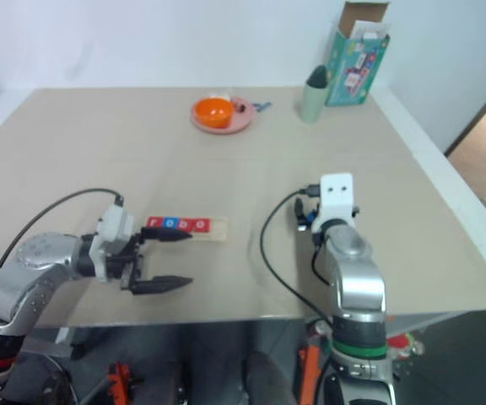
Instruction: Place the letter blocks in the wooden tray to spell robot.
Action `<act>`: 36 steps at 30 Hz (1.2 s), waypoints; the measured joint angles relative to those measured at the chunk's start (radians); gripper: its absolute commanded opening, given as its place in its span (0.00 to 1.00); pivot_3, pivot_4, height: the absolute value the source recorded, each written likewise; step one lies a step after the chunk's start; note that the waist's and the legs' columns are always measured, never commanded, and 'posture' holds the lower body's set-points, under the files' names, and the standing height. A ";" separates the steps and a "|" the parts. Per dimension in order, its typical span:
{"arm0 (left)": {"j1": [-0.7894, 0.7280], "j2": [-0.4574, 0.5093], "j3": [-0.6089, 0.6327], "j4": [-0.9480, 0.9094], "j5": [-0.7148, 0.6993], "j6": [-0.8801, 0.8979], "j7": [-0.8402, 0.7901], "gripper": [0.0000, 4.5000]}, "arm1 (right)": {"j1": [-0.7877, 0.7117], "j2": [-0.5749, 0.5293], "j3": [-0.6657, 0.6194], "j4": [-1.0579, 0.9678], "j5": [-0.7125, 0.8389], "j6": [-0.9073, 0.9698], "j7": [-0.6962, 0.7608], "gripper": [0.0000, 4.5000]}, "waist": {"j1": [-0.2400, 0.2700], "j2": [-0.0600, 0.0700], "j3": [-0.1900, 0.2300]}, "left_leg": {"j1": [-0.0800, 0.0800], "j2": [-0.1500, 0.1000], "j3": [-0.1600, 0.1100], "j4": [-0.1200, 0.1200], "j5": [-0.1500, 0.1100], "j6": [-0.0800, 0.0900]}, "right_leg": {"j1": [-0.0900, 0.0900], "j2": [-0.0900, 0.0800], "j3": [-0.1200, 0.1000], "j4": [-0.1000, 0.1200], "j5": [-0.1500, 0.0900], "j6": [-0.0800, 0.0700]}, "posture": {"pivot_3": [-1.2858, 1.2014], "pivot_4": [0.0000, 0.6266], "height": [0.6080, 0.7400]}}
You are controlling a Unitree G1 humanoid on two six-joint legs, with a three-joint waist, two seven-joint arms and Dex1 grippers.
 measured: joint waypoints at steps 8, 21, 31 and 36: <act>-0.005 -0.005 0.000 0.017 0.014 -0.010 -0.003 1.00 | 0.048 0.037 0.013 -0.019 -0.013 0.066 -0.062 1.00 | -0.001 0.000 0.000 | 0.000 0.000 -0.001 0.000 0.000 0.000 | 0.000 0.000 -0.001 0.000 -0.001 -0.002 | 0.52 0.24 1.00; 0.005 -0.002 0.000 0.036 0.039 -0.047 -0.023 1.00 | 0.043 0.092 -0.005 -0.022 0.025 0.075 -0.087 0.37 | 0.000 -0.001 -0.001 | 0.000 0.000 -0.001 0.000 0.000 0.000 | 0.001 0.000 -0.001 0.000 -0.002 -0.002 | 0.52 0.24 1.00; 0.030 0.001 0.000 0.036 0.049 -0.055 -0.023 1.00 | 0.067 0.011 0.042 -0.037 0.082 0.048 0.038 0.37 | -0.001 -0.001 0.000 | 0.000 0.000 0.000 0.000 0.000 0.000 | 0.000 0.000 0.000 0.000 -0.002 -0.003 | 0.52 0.24 1.00; 0.030 0.001 0.000 0.036 0.059 -0.069 -0.023 1.00 | 0.050 -0.040 0.157 -0.069 0.128 0.019 0.160 0.37 | -0.004 -0.001 0.000 | 0.001 0.001 -0.001 0.000 0.000 0.000 | 0.000 0.001 -0.001 0.000 -0.002 -0.003 | 0.52 0.24 1.00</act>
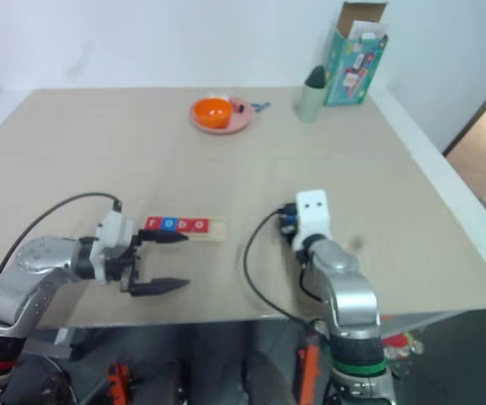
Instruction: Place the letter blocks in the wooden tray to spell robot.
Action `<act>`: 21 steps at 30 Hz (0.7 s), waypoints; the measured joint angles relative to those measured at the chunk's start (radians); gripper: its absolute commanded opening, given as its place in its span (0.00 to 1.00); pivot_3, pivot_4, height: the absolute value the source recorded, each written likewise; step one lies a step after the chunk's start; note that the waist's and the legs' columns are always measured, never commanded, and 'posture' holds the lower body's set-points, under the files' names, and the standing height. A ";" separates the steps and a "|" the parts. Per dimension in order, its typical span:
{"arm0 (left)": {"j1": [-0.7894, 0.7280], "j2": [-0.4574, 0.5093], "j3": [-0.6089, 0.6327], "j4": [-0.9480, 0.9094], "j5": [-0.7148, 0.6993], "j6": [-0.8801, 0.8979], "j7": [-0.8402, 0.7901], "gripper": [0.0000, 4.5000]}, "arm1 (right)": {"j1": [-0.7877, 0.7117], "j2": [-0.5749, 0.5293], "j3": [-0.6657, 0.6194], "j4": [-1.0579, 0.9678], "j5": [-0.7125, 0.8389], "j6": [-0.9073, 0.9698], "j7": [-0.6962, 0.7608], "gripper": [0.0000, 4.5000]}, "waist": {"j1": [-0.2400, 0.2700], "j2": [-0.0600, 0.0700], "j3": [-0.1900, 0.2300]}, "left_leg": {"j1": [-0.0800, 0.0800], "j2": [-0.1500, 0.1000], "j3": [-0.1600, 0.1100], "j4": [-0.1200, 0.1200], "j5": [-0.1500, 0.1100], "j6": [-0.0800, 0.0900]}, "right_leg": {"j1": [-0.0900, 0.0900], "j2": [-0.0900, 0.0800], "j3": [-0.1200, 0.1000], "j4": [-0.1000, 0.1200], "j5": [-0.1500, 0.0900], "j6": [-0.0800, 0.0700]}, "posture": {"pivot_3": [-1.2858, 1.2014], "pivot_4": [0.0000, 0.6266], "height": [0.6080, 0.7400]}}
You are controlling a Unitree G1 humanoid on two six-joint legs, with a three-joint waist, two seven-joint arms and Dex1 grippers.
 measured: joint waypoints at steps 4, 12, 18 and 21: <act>0.000 0.000 0.000 0.000 0.003 -0.001 0.003 1.00 | -0.023 0.000 0.039 0.009 -0.002 -0.019 0.002 0.37 | 0.001 0.000 0.000 | -0.001 -0.001 0.000 0.000 0.000 0.000 | 0.000 -0.001 0.000 0.000 0.000 0.001 | 0.52 0.24 1.00; 0.003 0.000 0.000 -0.001 0.004 -0.001 0.030 1.00 | -0.024 0.044 0.112 0.027 -0.026 0.011 -0.042 0.37 | 0.001 0.000 0.000 | -0.001 0.000 0.000 0.000 0.000 0.000 | 0.000 -0.001 -0.001 -0.001 0.000 0.000 | 0.52 0.24 1.00; 0.003 0.000 0.000 0.000 0.005 -0.001 0.041 1.00 | -0.025 0.039 0.145 0.029 -0.032 0.031 -0.040 0.37 | 0.002 0.000 0.000 | -0.001 -0.001 0.000 0.000 0.000 0.000 | 0.000 -0.002 0.000 -0.002 0.000 0.001 | 0.52 0.24 1.00; 0.003 0.000 0.000 0.000 0.009 -0.006 0.044 1.00 | -0.026 0.040 0.139 0.041 -0.030 0.036 -0.040 0.37 | 0.002 0.000 0.000 | -0.001 -0.001 0.000 0.000 0.000 0.000 | 0.000 -0.001 0.000 -0.002 0.000 0.001 | 0.52 0.24 1.00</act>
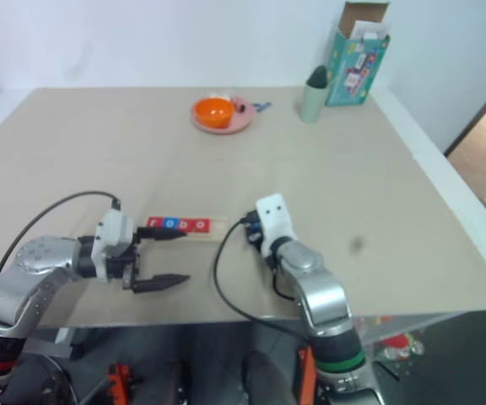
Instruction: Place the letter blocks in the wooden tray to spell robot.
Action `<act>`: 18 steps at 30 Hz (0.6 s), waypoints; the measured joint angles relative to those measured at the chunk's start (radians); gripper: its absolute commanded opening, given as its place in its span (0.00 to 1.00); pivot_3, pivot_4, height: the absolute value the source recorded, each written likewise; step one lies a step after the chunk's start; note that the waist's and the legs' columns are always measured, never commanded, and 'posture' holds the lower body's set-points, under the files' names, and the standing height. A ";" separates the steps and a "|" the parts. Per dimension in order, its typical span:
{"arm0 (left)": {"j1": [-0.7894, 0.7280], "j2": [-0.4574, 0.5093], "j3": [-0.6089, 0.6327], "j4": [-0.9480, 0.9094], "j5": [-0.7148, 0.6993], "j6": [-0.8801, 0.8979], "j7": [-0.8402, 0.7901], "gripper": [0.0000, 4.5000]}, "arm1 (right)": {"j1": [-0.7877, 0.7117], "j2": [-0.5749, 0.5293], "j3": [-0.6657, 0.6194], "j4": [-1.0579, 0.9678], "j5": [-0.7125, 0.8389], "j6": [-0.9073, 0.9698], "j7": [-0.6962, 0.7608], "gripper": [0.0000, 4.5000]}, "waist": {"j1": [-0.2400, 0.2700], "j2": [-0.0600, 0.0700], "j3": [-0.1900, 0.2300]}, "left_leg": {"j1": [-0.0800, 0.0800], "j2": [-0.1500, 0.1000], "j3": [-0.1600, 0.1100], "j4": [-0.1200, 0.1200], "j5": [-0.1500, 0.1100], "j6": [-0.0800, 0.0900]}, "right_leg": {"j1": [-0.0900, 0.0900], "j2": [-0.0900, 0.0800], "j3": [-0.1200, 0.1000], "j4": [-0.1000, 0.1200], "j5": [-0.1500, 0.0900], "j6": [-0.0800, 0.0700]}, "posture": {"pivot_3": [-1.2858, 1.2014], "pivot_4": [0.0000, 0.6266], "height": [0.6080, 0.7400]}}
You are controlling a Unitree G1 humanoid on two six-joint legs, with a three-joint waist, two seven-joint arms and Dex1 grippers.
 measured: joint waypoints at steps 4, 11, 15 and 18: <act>0.002 -0.006 0.001 0.002 0.006 -0.020 0.006 1.00 | -0.003 0.002 -0.005 0.003 0.009 0.006 0.003 0.74 | 0.000 0.000 0.000 | 0.000 0.000 0.000 0.000 0.000 0.000 | 0.000 0.000 0.000 0.000 0.000 0.000 | 0.52 0.24 1.00; 0.005 -0.015 0.001 0.021 0.023 -0.052 0.026 1.00 | -0.018 -0.040 -0.038 -0.010 0.069 0.034 0.075 0.99 | 0.000 0.000 0.000 | 0.000 0.000 0.000 0.000 0.000 0.000 | 0.000 0.000 0.000 0.000 0.000 0.000 | 0.52 0.24 1.00; 0.005 -0.017 0.004 0.026 0.025 -0.064 0.026 1.00 | -0.113 -0.275 -0.108 -0.011 0.187 0.025 0.314 0.99 | 0.003 0.001 0.001 | -0.001 -0.001 0.001 0.001 0.000 0.000 | 0.001 -0.001 0.001 -0.003 0.000 0.001 | 0.52 0.24 1.00; 0.005 -0.018 0.005 0.038 0.031 -0.077 0.024 1.00 | -0.200 -0.435 -0.099 0.121 0.213 -0.166 0.562 0.99 | 0.001 0.000 0.000 | 0.001 0.000 0.001 0.000 0.000 0.001 | 0.002 0.000 0.000 -0.005 0.001 0.000 | 0.52 0.24 1.00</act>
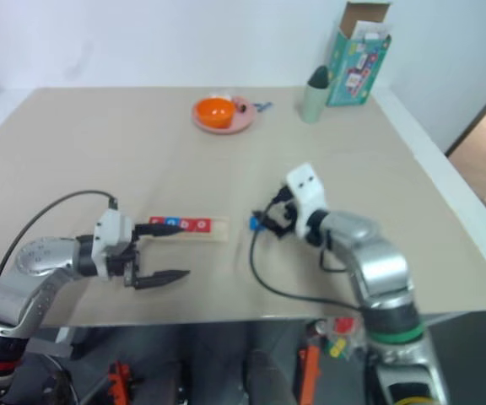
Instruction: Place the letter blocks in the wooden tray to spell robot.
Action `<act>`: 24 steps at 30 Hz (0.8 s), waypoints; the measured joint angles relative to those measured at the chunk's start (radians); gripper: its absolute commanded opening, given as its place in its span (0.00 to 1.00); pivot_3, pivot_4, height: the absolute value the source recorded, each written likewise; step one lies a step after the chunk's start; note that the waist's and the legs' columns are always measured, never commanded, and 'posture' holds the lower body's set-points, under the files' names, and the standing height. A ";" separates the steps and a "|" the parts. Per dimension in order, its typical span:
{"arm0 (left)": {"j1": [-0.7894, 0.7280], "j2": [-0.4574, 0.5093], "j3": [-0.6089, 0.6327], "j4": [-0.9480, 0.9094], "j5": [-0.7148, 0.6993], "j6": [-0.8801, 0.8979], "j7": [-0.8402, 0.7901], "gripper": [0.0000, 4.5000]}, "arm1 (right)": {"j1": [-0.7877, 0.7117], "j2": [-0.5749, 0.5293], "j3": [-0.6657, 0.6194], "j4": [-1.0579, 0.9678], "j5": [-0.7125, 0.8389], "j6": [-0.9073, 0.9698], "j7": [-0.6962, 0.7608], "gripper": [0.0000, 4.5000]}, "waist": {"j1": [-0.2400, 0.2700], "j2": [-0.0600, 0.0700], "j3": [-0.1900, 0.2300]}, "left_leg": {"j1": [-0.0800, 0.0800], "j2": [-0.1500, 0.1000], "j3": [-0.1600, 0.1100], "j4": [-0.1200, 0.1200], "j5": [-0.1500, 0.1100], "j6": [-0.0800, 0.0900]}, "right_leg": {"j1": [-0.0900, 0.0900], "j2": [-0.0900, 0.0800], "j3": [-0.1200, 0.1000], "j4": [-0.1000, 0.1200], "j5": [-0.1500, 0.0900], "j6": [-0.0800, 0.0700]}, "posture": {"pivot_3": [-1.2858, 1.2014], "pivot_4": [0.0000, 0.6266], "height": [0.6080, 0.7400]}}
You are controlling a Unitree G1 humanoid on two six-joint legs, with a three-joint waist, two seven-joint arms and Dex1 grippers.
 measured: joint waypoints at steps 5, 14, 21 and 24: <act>0.001 -0.038 -0.001 0.024 0.024 -0.053 0.020 1.00 | -0.151 -0.014 0.111 0.463 -0.027 -0.410 0.371 0.99 | -0.006 0.000 0.001 | 0.001 0.000 0.000 -0.001 0.000 0.000 | 0.000 0.001 0.000 0.000 0.004 0.004 | 0.52 0.24 1.00; 0.019 -0.098 0.009 0.020 0.087 -0.119 0.132 1.00 | -0.323 0.079 0.182 0.979 -0.139 -0.867 0.621 0.99 | -0.002 0.000 0.001 | -0.001 0.000 0.000 -0.001 -0.001 0.001 | 0.000 0.000 0.000 -0.001 0.004 0.006 | 0.52 0.24 1.00; 0.054 -0.105 0.011 -0.029 0.093 -0.117 0.180 1.00 | -0.366 0.090 0.182 1.161 -0.204 -0.981 0.639 0.99 | 0.001 0.000 0.001 | 0.000 0.000 0.000 -0.001 -0.001 0.001 | 0.001 0.000 0.000 -0.001 0.005 0.006 | 0.52 0.24 1.00; 0.060 -0.104 0.011 -0.038 0.090 -0.112 0.189 1.00 | -0.374 0.097 0.176 1.202 -0.209 -1.008 0.639 0.82 | 0.000 0.000 0.001 | 0.001 0.000 0.000 -0.001 -0.001 0.001 | 0.001 0.000 0.001 -0.001 0.005 0.006 | 0.52 0.24 1.00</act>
